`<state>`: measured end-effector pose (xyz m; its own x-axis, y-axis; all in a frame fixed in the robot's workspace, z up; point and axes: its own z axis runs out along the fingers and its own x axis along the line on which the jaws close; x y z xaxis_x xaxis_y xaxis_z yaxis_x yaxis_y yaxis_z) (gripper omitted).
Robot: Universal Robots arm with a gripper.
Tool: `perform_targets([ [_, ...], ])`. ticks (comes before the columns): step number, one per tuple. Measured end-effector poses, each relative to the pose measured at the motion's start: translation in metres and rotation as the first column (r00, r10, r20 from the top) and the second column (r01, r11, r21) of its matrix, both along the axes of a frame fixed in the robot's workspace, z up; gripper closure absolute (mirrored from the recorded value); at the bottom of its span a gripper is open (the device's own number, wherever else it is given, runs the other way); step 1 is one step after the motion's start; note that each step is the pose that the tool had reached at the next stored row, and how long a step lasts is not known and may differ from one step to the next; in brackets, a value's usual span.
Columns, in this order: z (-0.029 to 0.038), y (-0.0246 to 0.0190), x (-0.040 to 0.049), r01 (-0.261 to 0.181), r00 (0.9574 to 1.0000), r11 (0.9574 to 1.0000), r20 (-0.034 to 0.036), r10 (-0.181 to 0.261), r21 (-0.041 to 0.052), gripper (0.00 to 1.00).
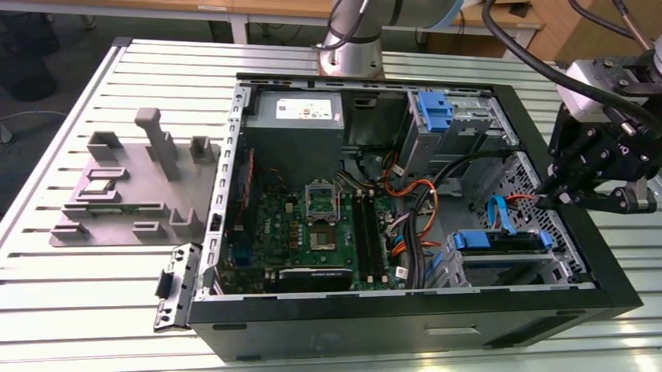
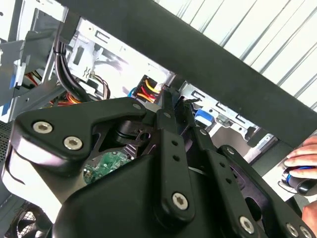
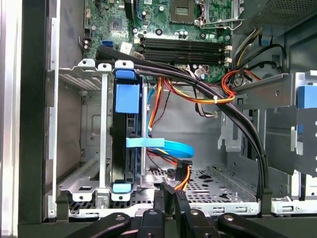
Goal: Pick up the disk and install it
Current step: 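Insert the second disk wire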
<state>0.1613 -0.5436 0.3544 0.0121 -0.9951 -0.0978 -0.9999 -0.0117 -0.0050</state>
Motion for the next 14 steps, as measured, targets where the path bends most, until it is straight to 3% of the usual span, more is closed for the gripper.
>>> perform_targets([
  [14,-0.0058,-0.0004,-0.0013,0.0,1.0,1.0,-0.0001,0.0,-0.0099,0.76],
])
